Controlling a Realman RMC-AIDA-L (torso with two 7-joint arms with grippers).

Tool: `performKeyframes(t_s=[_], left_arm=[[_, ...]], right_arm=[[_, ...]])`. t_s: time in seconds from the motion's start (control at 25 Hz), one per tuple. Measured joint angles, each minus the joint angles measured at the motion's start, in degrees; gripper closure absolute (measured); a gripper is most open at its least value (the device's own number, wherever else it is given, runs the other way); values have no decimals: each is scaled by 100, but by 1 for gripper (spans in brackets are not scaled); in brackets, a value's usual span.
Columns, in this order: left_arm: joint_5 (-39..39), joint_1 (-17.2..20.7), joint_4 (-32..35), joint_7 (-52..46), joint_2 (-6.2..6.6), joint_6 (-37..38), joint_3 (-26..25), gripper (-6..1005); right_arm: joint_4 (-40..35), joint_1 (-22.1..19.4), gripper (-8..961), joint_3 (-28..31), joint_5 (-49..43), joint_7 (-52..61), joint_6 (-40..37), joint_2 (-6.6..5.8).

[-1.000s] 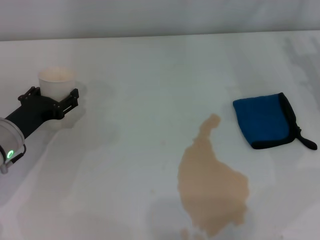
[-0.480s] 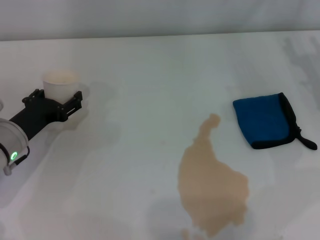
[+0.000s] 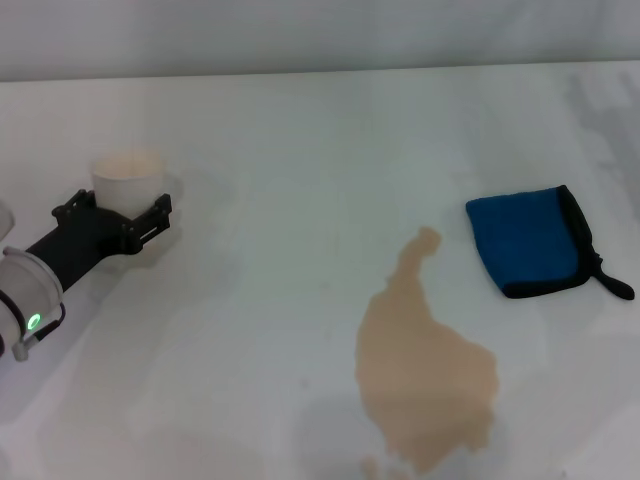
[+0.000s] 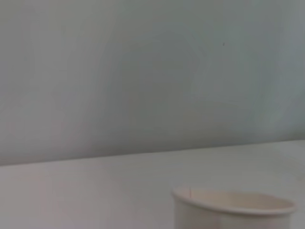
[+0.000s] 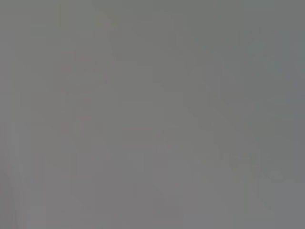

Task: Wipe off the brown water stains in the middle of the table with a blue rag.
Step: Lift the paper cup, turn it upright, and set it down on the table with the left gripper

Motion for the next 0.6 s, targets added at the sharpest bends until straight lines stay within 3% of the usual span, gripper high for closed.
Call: performKeyframes(t_s=[0.6], left_arm=[[-3, 2, -38, 0, -2, 13, 0, 173]], right_arm=[[0, 16, 87, 5, 0, 0, -13, 0]])
